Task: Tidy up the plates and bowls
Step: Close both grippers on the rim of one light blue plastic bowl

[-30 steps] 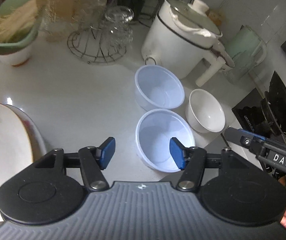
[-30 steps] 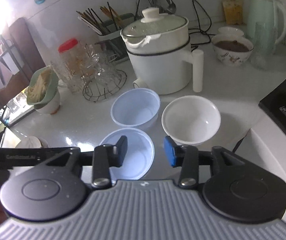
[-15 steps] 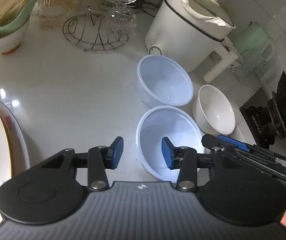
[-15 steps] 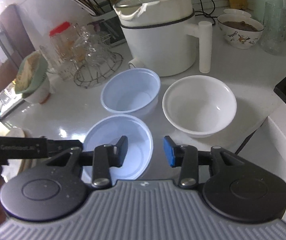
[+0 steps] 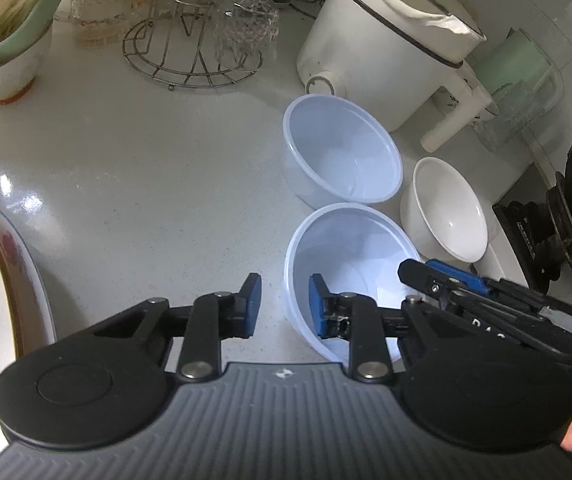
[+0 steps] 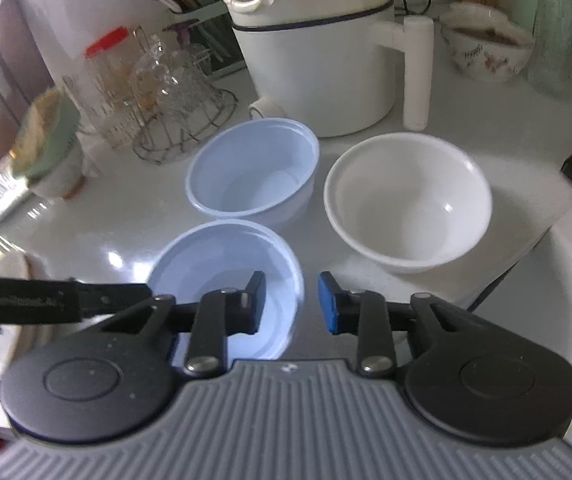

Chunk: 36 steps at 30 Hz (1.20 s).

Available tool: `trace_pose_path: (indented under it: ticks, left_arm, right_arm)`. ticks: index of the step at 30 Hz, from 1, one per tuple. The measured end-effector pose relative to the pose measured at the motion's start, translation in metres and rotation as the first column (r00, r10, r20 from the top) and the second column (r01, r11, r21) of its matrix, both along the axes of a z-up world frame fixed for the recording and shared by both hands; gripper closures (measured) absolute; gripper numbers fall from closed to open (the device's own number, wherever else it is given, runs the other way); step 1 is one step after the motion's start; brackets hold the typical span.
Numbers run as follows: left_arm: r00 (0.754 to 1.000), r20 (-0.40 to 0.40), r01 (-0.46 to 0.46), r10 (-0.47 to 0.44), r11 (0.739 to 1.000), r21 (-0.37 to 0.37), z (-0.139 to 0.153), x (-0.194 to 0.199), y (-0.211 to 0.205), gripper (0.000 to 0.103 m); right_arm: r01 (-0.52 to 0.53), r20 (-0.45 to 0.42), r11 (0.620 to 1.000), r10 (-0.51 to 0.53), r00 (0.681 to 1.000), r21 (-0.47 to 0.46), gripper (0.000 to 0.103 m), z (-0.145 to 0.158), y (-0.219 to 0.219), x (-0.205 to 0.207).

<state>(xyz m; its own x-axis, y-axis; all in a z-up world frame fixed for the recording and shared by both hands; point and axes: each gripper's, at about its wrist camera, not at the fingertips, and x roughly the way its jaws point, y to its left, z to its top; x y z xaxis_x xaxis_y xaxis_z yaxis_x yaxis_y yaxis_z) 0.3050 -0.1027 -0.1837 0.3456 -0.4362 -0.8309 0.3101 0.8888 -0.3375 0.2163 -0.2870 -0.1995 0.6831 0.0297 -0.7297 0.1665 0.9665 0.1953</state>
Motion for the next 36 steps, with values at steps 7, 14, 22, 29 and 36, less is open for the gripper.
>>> trace_pose_path:
  ticks: [7,14,22,29,36]
  left_arm:
    - [0.999,-0.028,0.03,-0.03,1.0,0.003,0.0,-0.001,-0.006,0.077]
    - [1.0,-0.011,0.0,0.0,1.0,-0.006,0.013,-0.003,0.01,0.077]
    - [0.997,0.011,-0.076,0.076,0.997,-0.001,0.024,0.002,0.043,0.077]
    - [0.993,-0.001,-0.12,0.12,0.992,0.037,0.014,0.012,0.063,0.077]
    - [0.995,-0.005,-0.098,0.099,0.991,0.092,0.005,0.018,0.061,0.077]
  right_arm:
    - [-0.027,-0.019,0.999,0.026,0.999,-0.029,0.085,0.0,0.009,0.002]
    - [-0.034,0.019,0.999,0.034,0.999,0.039,0.085,0.012,0.015,-0.002]
    - [-0.101,0.068,0.993,0.096,0.993,0.063,0.085,0.022,0.042,0.001]
    - [-0.149,0.047,0.986,0.146,0.988,0.073,0.085,0.015,0.061,0.021]
    - [-0.142,0.008,0.987,0.142,0.99,0.076,0.085,0.006,0.069,0.03]
